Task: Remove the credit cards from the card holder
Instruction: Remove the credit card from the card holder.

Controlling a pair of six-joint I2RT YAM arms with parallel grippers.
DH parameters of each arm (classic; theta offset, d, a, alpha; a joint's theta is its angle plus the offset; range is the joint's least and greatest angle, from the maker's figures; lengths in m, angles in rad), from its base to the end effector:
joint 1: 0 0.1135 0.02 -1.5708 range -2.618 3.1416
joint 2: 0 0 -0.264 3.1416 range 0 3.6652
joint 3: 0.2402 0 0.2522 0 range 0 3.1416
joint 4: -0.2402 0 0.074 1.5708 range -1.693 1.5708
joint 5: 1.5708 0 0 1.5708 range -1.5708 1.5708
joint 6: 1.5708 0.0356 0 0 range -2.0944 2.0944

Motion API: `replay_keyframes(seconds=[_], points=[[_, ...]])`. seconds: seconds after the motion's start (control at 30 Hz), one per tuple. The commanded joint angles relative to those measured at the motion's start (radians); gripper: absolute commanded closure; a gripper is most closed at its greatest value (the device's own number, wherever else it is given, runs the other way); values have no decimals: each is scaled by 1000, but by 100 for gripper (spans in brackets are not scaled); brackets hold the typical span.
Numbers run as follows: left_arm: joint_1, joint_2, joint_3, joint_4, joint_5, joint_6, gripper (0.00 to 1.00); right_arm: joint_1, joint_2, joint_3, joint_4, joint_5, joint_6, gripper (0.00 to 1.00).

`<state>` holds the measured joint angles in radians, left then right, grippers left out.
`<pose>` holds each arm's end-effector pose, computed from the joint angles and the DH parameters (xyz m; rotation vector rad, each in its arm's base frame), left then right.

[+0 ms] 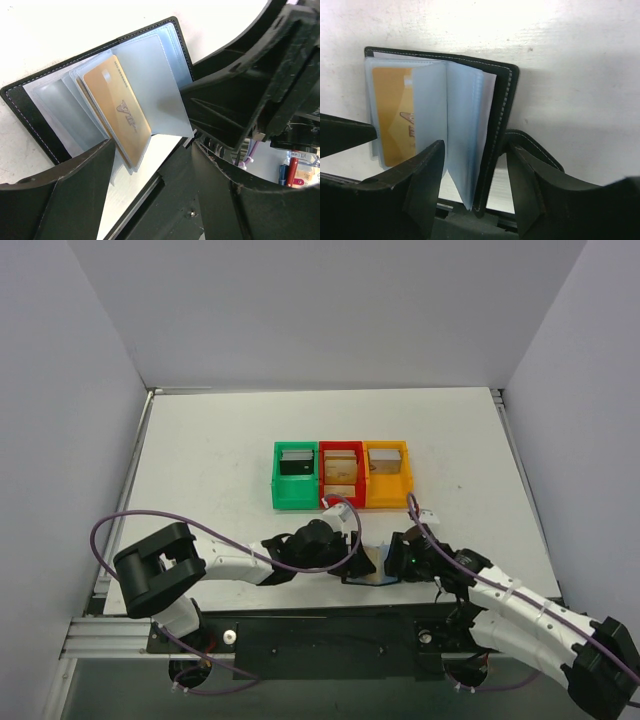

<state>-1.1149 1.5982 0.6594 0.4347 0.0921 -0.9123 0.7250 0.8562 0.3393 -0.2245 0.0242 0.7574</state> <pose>0.1363 -0.2853 0.1623 0.3026 2.3419 -1.2404 0.1281 0.1124 0.1700 0.0522 2.4231 0.6988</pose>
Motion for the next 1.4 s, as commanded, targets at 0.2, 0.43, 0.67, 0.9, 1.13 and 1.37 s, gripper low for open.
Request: replay_keyframes(seconds=[0.2, 0.43, 0.67, 0.9, 1.13, 1.37], points=[[-8, -20, 20, 64, -14, 6, 28, 13, -152, 92, -179, 94, 10, 50], [-8, -23, 20, -5, -57, 9, 30, 116, -160, 171, -214, 200, 5, 54], [-6, -63, -9, -50, -110, 16, 31, 172, -92, 191, -159, 184, 7, 71], [-5, -75, -29, -48, -124, 18, 32, 101, -36, 119, -55, 64, -12, 93], [1, -144, -78, -48, -155, 12, 33, 36, 33, 41, 112, -79, -15, 81], [23, -245, -153, -57, -172, 1, 33, 25, 176, 63, 192, -135, -9, 67]])
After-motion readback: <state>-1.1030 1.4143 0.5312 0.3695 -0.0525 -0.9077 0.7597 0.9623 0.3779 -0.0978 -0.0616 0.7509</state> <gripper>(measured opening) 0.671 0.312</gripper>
